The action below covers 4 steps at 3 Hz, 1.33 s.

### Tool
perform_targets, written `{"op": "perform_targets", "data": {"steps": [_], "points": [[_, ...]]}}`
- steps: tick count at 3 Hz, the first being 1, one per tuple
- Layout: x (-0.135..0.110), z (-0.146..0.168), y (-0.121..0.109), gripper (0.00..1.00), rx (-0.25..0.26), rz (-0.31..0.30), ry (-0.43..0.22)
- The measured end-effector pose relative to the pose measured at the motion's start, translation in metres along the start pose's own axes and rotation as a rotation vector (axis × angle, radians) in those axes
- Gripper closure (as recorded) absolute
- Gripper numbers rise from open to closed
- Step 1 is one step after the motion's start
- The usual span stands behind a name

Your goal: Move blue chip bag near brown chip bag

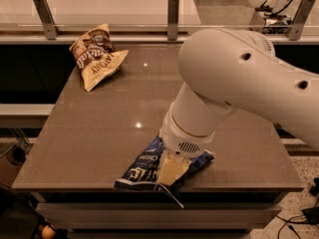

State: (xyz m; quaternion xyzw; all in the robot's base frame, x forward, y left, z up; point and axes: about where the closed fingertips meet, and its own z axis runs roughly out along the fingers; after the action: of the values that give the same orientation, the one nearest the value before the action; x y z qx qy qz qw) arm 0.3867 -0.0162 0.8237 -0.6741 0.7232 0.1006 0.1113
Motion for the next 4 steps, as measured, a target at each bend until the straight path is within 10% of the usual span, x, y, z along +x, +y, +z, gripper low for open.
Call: {"op": "perform_targets", "data": {"steps": [3, 4], "points": [[-0.001, -0.005, 0.000, 1.00, 0.000, 0.000, 0.000], [0.012, -0.028, -0.023, 1.00, 0.101, 0.043, 0.002]]}}
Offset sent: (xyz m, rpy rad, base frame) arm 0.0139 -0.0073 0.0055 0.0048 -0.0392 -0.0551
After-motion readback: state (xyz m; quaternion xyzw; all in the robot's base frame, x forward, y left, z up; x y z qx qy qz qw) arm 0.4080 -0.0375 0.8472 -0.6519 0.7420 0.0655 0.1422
